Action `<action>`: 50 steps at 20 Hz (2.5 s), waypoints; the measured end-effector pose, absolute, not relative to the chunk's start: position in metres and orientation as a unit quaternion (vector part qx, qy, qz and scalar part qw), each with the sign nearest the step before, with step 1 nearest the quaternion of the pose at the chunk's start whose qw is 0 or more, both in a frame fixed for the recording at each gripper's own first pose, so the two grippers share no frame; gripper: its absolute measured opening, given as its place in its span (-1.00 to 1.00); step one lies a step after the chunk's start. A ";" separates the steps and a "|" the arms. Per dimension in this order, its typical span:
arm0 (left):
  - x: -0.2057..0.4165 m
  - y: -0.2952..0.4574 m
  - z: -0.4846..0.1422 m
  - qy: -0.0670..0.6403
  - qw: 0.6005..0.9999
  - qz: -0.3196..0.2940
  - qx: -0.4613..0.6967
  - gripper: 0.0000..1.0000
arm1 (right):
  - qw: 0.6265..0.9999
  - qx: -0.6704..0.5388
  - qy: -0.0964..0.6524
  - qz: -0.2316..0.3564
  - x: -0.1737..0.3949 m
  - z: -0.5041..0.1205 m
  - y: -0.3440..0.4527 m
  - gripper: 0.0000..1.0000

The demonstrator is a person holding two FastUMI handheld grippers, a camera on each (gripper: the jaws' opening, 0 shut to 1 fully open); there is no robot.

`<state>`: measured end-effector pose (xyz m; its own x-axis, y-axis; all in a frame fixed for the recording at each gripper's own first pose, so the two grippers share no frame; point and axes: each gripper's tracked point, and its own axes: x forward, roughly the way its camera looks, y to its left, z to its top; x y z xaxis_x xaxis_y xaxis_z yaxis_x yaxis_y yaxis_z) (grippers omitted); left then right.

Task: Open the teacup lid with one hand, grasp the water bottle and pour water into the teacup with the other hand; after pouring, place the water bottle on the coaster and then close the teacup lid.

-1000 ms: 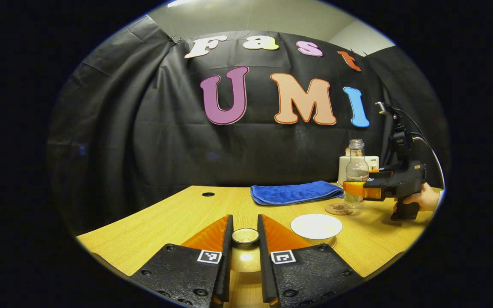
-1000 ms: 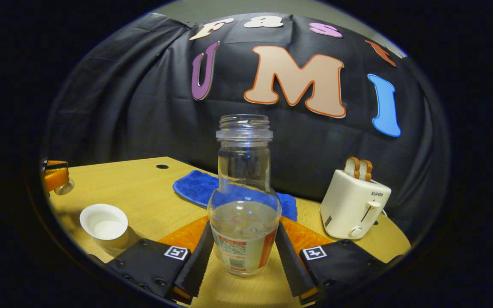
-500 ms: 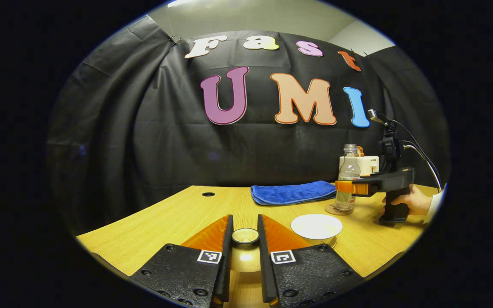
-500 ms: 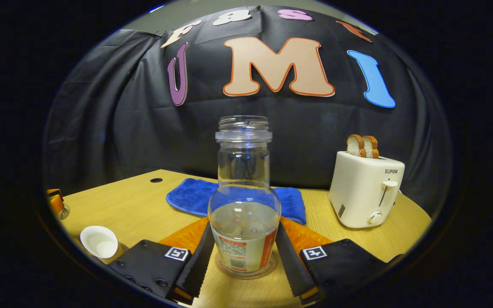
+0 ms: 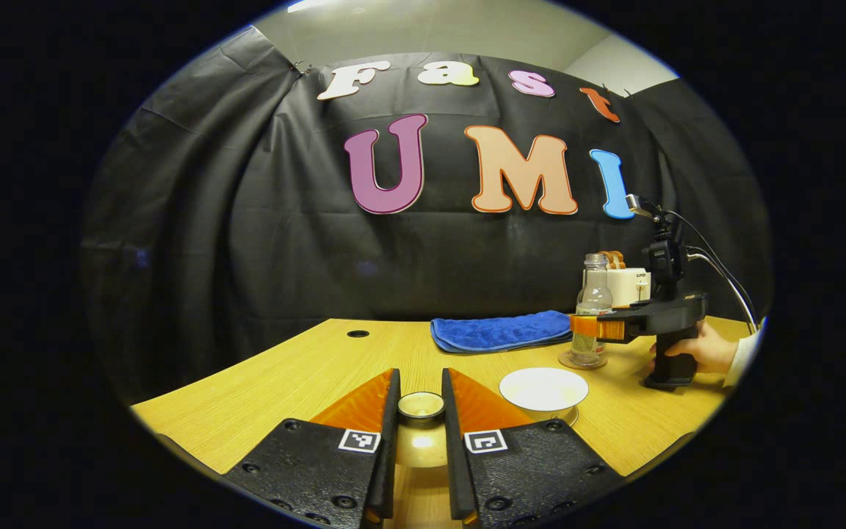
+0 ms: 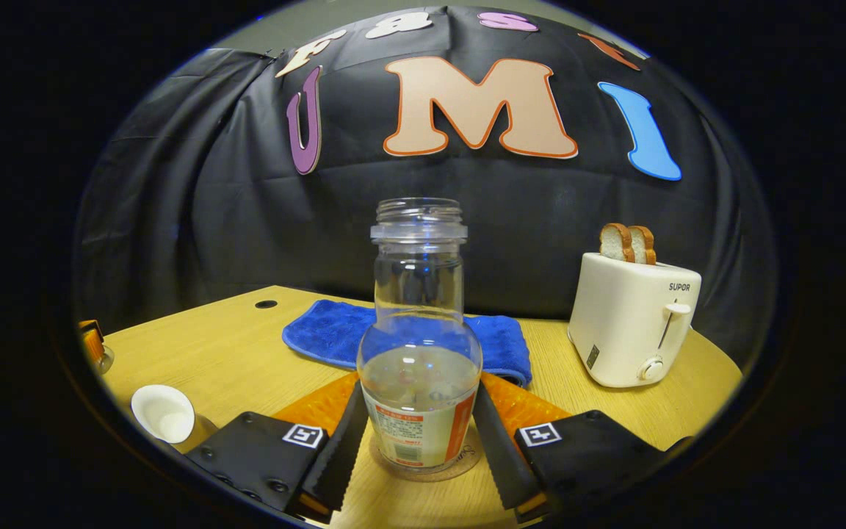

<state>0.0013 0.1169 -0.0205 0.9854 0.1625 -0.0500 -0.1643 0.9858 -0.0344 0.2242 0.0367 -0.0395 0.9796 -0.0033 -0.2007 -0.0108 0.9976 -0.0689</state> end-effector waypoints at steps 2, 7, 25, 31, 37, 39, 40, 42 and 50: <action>0.001 0.117 -0.020 0.023 0.996 0.082 -0.019 -0.46 | 0.993 -0.052 0.102 0.001 0.225 -0.044 0.039 0.63; 0.001 0.117 -0.020 0.024 0.996 0.082 -0.019 -0.46 | 0.993 -0.040 0.110 -0.004 0.223 -0.045 0.036 0.70; 0.065 0.021 -0.023 0.035 0.994 -0.106 -0.022 -0.46 | 0.999 -0.007 0.036 0.018 0.110 -0.015 0.015 0.82; 0.075 0.005 -0.029 0.060 0.990 -0.126 -0.011 -0.46 | 1.000 -0.007 0.010 0.023 0.077 -0.005 0.012 0.82; 0.081 -0.005 -0.038 0.084 0.986 -0.141 0.005 -0.46 | 1.000 -0.005 0.008 0.017 0.053 -0.002 0.003 0.82; 0.080 -0.004 -0.037 0.088 0.986 -0.141 0.006 -0.44 | 1.000 -0.006 0.008 0.013 0.049 -0.002 0.000 0.82; 0.081 -0.004 -0.037 0.089 0.986 -0.140 0.006 -0.43 | 1.000 -0.006 0.008 0.012 0.047 -0.002 -0.001 0.82; 0.080 -0.004 -0.036 0.088 0.986 -0.139 0.005 -0.40 | 1.000 -0.006 0.008 0.007 0.044 -0.001 -0.004 0.82; 0.069 0.009 -0.028 0.064 0.993 -0.100 -0.013 -0.06 | 0.999 -0.007 0.006 -0.035 0.034 0.001 -0.024 0.81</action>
